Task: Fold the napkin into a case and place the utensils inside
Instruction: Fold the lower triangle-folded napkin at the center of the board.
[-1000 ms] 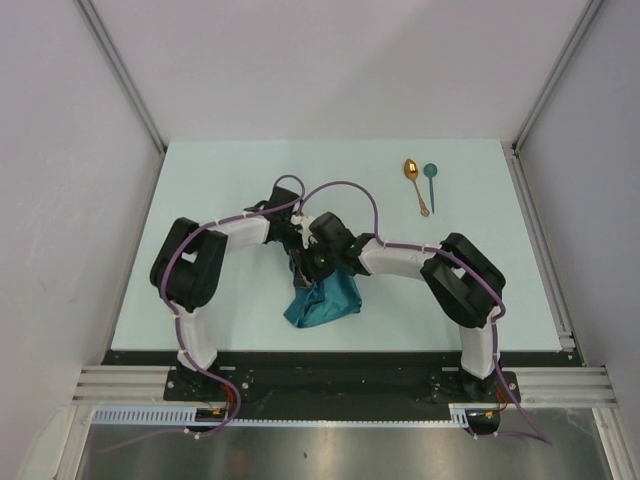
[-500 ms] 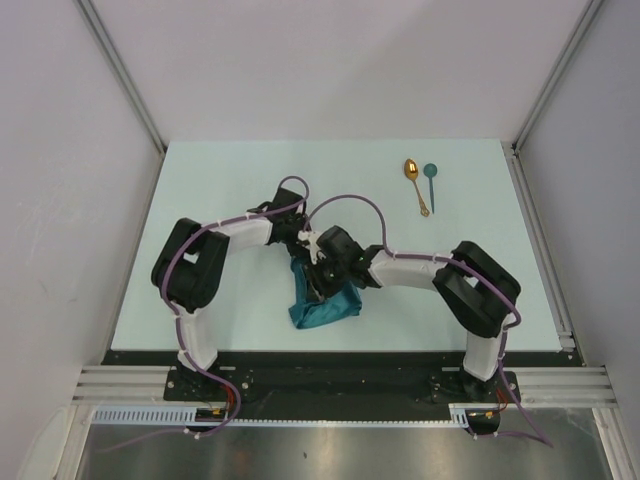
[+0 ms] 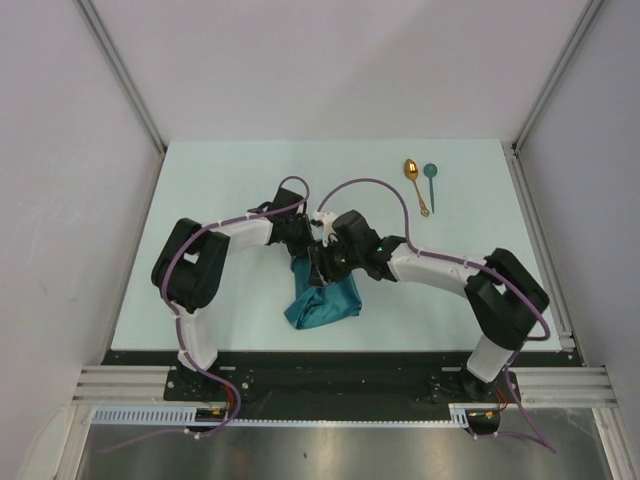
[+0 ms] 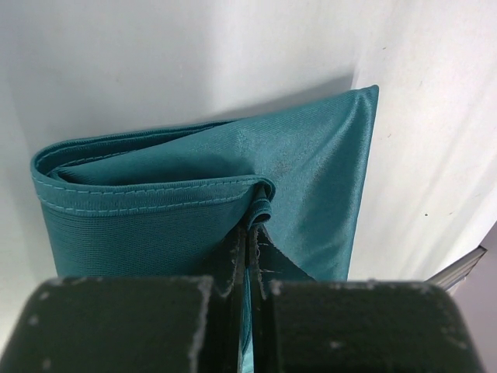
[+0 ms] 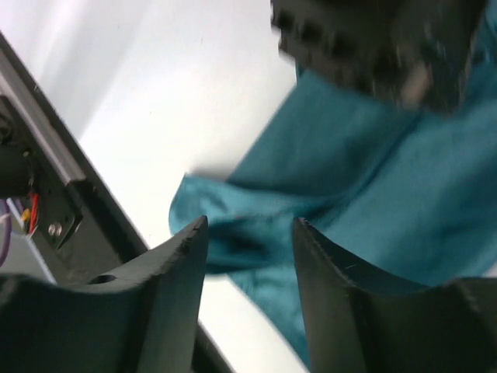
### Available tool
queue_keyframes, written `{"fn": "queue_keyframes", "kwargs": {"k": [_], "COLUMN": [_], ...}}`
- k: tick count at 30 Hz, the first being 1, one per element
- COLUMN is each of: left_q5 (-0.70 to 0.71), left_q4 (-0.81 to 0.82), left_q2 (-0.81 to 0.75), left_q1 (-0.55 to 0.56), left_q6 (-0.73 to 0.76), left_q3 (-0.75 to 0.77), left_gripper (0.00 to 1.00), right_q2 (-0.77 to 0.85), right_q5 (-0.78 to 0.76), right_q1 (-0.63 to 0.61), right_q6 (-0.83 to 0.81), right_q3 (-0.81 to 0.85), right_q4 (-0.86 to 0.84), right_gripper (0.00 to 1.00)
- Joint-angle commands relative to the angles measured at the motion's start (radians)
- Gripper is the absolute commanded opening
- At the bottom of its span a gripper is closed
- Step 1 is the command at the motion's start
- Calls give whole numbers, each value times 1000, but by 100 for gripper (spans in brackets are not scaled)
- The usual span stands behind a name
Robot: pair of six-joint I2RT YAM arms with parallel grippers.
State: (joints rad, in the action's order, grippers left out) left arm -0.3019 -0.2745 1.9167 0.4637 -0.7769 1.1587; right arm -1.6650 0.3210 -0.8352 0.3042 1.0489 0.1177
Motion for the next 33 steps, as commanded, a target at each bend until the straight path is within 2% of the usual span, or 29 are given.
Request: {"fn": "queue_keyframes", "kwargs": {"k": [1,7,11,16,24,27,29,33], "left_q5": [-26,-31,-25,-25,-22,-23,-22,-22], "left_q4": [8,11,0,0,-12,-6,-3,-5], "left_q2": [-31,-36,-36,-27,-21,-22,-28,-33], "left_q1": [4,4,4,4,4,4,4,4], "left_q6": [10,8,13,16,24,18,16,15], "left_q3": [-7,-16,-7,1,12,9,7,1], "left_gripper": [0,0,0,0,0,0,0,0], "right_q2": [-133,-236,-237,-84,137,116,88,-74], "right_q5": [-13,-4,23,33,23,29,47,79], "right_q1": [-24,-39,-59,-62,-36,-15,-13,-25], "right_q6": [-30,-42,-45,-11,24,33,35,4], "right_q3": [115,163,148,-19,-179,-138,-84,52], "right_q4": [-69,-99,-62,-64,-35,-39,-53,-56], "right_gripper": [54,55,51,42,40,41,49,55]}}
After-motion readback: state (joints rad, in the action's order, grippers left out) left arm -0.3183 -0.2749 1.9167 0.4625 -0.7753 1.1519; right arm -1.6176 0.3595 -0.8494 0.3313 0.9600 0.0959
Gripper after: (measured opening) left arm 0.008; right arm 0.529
